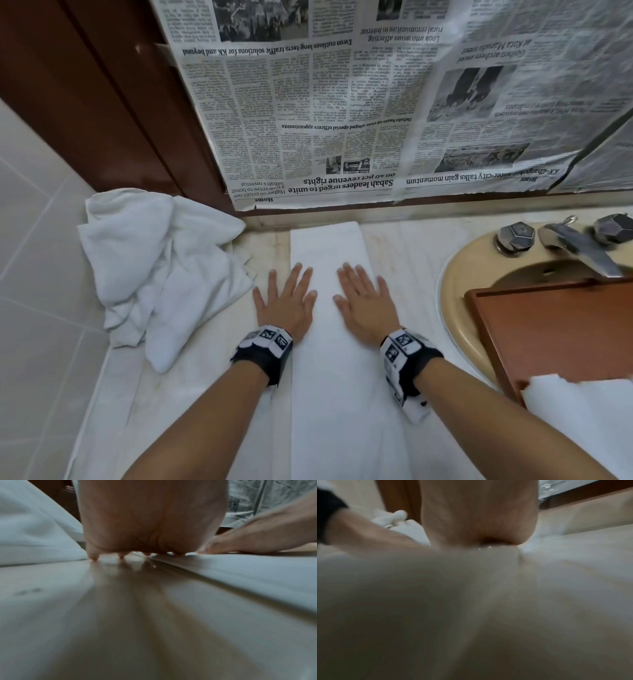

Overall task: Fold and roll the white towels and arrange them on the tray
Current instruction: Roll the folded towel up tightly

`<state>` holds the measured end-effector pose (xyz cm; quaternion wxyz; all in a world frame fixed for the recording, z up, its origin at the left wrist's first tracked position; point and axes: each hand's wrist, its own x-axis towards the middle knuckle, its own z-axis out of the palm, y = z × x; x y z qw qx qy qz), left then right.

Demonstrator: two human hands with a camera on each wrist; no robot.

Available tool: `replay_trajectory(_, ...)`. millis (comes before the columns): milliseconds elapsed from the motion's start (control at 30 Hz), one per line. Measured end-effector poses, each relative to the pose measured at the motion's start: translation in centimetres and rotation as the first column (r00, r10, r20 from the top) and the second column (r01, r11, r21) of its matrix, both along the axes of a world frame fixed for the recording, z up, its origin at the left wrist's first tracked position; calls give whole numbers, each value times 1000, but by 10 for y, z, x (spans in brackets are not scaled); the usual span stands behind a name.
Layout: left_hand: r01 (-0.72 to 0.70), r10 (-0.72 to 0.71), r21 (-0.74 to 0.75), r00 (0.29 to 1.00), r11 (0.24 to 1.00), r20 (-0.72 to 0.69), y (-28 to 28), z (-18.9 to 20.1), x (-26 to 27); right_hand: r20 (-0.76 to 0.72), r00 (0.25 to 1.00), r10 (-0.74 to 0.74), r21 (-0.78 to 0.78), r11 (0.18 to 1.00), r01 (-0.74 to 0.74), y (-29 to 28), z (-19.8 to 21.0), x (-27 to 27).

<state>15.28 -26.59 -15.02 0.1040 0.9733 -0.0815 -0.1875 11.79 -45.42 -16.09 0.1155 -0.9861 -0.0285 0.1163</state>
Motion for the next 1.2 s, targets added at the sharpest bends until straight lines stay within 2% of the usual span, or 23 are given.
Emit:
replay_trajectory(133, -75, 74, -25, 997, 997, -27, 9, 1, 13, -72, 975, -210, -34, 978, 208, -29, 6, 5)
replay_trajectory(200, -64, 63, -90, 998, 994, -14, 7, 9, 2, -35, 984, -176, 6, 984, 176, -27, 7, -8)
replay_trajectory(300, 18, -18, -144, 1000, 989, 4, 1, 20, -45, 54, 999, 1, 54, 999, -4, -5, 3, -56)
replay_trajectory(400, 150, -152, -49, 988, 987, -27, -1, 15, -93, 41, 994, 104, 1, 995, -104, 16, -4, -97)
replay_trajectory(467, 166, -166, 10, 986, 986, -21, 2, 5, -99, 5, 995, 95, -7, 995, -95, 17, -4, -98)
replay_trajectory(567, 130, -130, 25, 991, 991, -16, 0, 0, -76, -13, 997, 78, -35, 996, -78, 4, 0, -75)
replay_trajectory(733, 80, -79, 25, 995, 996, -59, -11, 9, -43, -75, 995, -72, -80, 995, 66, -2, 14, -49)
replay_trajectory(800, 52, -53, -15, 995, 999, -83, -11, 16, -52, 22, 997, -67, -15, 998, 68, 3, 16, -68)
replay_trajectory(900, 90, -93, -52, 993, 995, -65, -4, 25, -94, 178, 982, 60, -6, 998, -60, 14, 13, -125)
replay_trajectory(1033, 154, -154, -16, 984, 988, -83, 7, 18, -157, 64, 991, 115, -17, 993, -114, 23, 0, -179)
replay_trajectory(1200, 149, -148, 16, 988, 989, -38, 14, 2, -156, -25, 994, 102, -51, 993, -103, 11, -4, -175)
